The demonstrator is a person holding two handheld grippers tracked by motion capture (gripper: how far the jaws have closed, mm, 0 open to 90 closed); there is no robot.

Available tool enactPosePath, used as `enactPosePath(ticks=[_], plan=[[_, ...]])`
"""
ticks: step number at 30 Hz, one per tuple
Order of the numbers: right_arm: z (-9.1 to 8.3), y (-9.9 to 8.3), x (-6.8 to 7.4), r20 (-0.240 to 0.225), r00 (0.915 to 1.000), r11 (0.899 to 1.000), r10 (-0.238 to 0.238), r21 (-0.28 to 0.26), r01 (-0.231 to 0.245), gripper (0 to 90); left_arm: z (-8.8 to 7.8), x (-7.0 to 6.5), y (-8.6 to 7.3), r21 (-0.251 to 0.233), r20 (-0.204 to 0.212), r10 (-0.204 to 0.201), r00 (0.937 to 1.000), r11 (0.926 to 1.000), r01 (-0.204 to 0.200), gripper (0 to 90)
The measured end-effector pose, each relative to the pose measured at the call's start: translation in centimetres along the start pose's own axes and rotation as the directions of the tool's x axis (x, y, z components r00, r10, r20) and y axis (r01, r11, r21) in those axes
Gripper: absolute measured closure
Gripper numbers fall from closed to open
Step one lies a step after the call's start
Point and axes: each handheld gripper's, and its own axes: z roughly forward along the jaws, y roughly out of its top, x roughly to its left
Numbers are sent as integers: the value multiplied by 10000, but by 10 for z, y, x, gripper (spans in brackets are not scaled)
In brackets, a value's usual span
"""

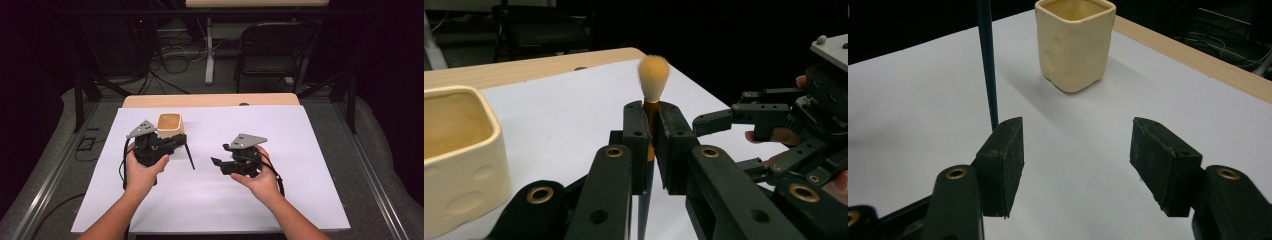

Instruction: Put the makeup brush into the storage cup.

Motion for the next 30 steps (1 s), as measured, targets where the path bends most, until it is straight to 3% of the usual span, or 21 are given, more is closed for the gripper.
enactPosePath(ticks=[30], plan=[[-11, -7, -8, 321, 9993, 9998, 201, 81, -204, 382, -10, 7, 11, 169, -673, 648, 9956, 9978, -639, 838]])
